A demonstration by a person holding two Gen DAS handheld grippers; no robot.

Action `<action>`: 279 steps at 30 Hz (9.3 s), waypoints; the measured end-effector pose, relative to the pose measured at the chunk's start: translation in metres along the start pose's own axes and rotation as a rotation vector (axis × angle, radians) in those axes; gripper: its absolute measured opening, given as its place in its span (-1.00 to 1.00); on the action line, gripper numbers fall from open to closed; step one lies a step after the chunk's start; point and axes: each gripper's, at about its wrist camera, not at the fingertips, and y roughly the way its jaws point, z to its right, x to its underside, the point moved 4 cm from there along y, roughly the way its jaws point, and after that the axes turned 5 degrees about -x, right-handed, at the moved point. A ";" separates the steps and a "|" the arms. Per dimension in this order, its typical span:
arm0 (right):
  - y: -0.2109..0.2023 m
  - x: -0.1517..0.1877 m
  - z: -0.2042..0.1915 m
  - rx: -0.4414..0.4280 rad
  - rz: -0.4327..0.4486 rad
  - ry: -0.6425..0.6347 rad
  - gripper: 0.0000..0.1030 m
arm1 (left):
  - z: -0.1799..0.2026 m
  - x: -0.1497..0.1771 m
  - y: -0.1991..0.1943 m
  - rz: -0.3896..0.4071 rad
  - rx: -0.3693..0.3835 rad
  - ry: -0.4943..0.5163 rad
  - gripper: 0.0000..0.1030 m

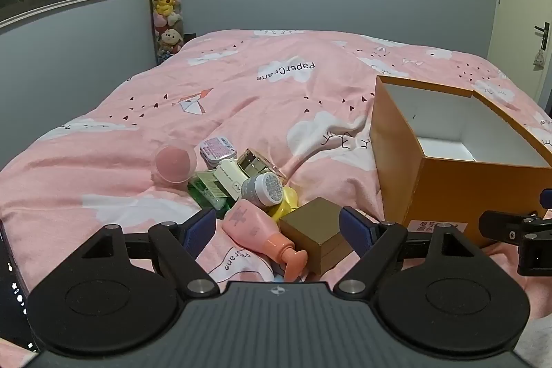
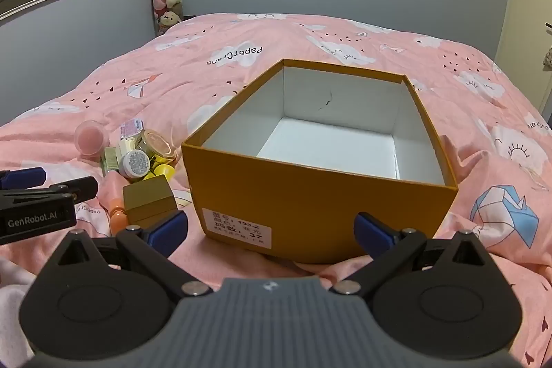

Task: Organize rigid objects

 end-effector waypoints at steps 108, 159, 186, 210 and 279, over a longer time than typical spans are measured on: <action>0.010 0.008 0.001 -0.024 -0.057 0.053 0.95 | -0.011 0.003 -0.004 -0.001 -0.009 0.003 0.85; 0.097 -0.019 -0.106 -0.348 -0.288 -0.400 -0.01 | -0.071 0.013 0.039 -0.268 0.198 -0.111 0.46; 0.180 -0.055 -0.129 -0.390 -0.686 -0.434 0.15 | -0.086 -0.009 0.081 -0.328 0.178 -0.218 0.44; 0.178 -0.059 -0.130 -0.349 -0.554 -0.661 0.14 | -0.057 -0.001 0.133 -0.407 0.103 -0.169 0.40; 0.065 -0.148 -0.036 -0.196 -0.090 -0.315 0.14 | -0.011 -0.113 0.024 0.051 0.315 -0.130 0.19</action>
